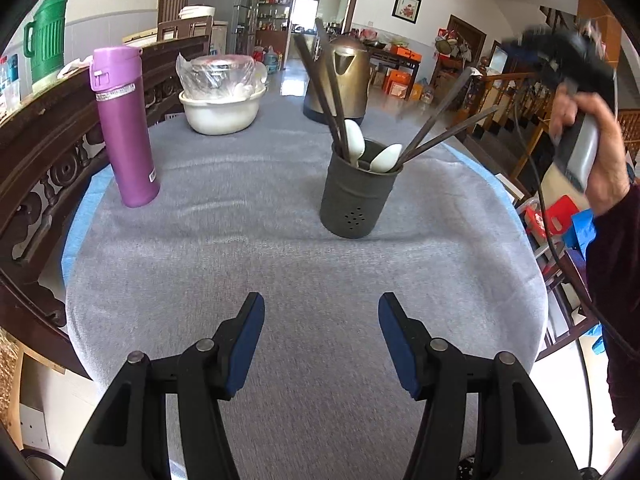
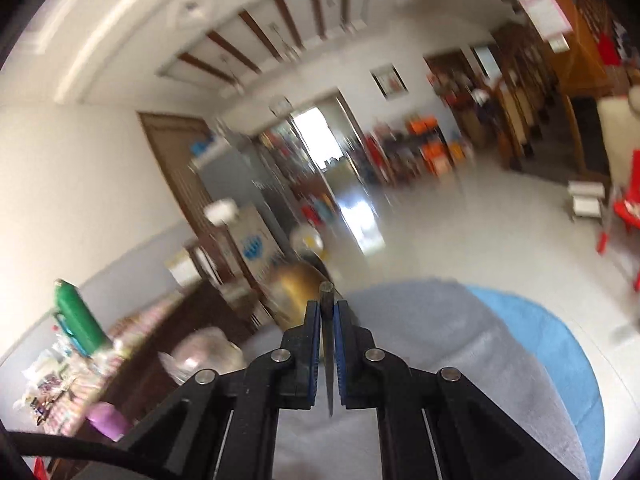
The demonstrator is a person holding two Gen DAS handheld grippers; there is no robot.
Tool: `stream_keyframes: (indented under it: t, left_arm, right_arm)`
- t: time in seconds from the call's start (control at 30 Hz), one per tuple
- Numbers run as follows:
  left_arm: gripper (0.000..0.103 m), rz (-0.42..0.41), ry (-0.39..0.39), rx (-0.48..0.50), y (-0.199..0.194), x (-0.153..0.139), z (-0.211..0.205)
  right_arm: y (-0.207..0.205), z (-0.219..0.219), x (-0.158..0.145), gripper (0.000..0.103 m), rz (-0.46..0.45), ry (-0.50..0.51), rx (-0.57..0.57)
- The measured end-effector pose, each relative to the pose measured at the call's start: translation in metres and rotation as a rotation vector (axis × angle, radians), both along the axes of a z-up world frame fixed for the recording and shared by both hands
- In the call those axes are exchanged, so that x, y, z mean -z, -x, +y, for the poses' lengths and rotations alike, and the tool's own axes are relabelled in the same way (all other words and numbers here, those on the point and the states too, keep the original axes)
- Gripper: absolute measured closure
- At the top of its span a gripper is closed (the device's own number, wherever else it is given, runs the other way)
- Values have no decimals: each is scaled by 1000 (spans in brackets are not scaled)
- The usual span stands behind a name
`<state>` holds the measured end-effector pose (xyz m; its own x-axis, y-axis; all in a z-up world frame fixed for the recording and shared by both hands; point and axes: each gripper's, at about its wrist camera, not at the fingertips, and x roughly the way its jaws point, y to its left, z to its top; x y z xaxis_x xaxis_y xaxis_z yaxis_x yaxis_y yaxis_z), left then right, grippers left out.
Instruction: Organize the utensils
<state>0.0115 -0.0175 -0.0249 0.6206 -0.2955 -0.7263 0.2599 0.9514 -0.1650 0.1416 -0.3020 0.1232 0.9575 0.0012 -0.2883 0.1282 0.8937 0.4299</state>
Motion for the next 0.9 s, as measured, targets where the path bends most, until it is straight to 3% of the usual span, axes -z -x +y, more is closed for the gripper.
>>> stream_keyframes:
  t: [0.13, 0.27, 0.5, 0.57, 0.9]
  left_arm:
    - [43, -6, -4, -3, 9, -1, 2]
    - [43, 9, 2, -23, 14, 2, 8]
    - [43, 9, 14, -43, 18, 1, 16]
    - [43, 6, 15, -43, 19, 0, 17]
    - [43, 13, 28, -55, 15, 3, 22]
  right_arm:
    - [9, 42, -35, 96, -112, 44, -52]
    - [4, 81, -44, 96, -122, 82, -116]
    - [-10, 137, -12, 96, -30, 197, -184]
    - [-12, 138, -3, 96, -12, 190, -189]
    - [-8, 138, -9, 97, -32, 183, -184]
